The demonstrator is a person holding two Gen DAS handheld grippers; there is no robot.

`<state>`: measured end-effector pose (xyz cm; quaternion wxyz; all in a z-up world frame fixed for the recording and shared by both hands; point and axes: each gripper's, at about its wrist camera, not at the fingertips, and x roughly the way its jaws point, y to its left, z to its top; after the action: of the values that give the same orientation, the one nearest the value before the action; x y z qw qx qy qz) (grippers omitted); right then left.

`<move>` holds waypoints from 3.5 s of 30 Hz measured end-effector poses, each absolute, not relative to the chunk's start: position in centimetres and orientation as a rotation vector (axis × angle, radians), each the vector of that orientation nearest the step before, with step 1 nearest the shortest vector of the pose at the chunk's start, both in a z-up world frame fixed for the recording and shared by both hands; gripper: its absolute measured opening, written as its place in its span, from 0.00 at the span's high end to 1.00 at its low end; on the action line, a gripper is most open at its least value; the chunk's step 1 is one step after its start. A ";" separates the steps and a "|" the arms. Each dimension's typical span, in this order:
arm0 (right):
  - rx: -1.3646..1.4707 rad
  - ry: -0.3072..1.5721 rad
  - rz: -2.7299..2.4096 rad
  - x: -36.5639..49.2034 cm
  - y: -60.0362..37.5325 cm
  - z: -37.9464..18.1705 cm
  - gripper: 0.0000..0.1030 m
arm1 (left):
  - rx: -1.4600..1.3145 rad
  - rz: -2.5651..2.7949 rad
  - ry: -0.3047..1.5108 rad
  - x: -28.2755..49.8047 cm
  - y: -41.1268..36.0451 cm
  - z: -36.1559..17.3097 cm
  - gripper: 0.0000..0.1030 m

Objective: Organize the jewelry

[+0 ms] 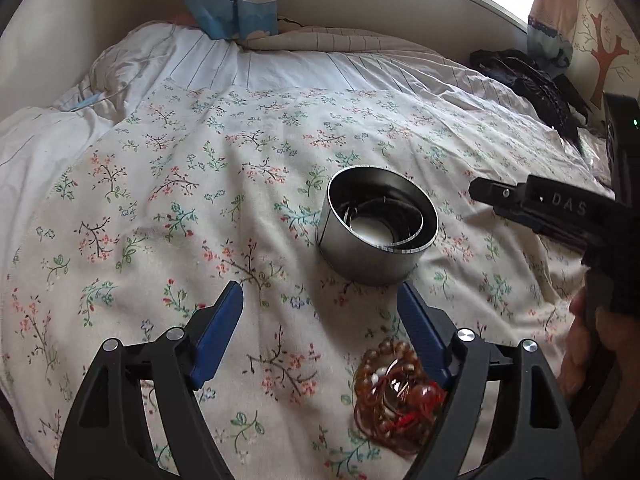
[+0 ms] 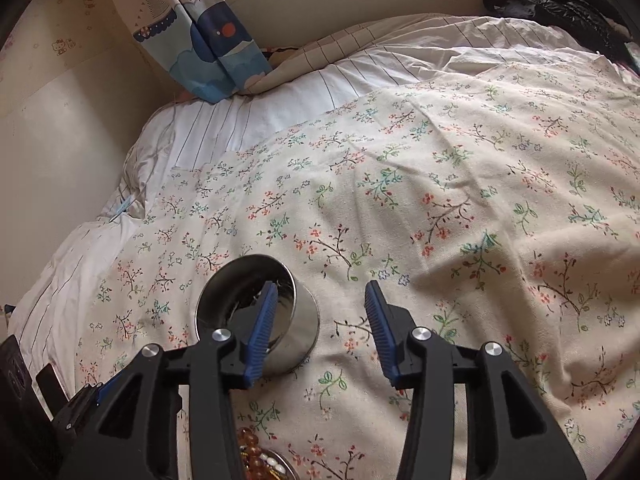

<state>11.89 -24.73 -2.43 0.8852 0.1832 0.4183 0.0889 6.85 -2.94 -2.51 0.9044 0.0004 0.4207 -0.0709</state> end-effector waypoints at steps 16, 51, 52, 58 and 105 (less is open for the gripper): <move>0.186 1.001 0.322 3.0 -22.7 -4.9 0.52 | 0.120 -0.249 0.997 4.7 -5.4 -6.0 0.66; 0.291 0.966 0.493 3.6 -21.3 -4.5 0.95 | -0.061 -0.363 1.032 4.6 -3.8 -5.6 0.50; 0.291 0.973 0.492 3.7 -21.2 -4.6 0.95 | -0.022 -0.357 1.033 4.5 -4.2 -5.7 0.65; 0.294 0.987 0.491 3.7 -21.0 -5.0 0.92 | 0.056 -0.412 0.999 3.3 -5.1 -4.9 0.95; 0.537 0.813 0.693 3.0 -22.2 -2.9 0.95 | -0.217 -0.374 0.782 2.3 -0.6 -0.8 0.95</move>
<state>3.03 -22.20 -2.89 0.8267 0.2527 0.3826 0.3262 2.34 -0.62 -0.77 0.9019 -0.1048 0.3779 -0.1811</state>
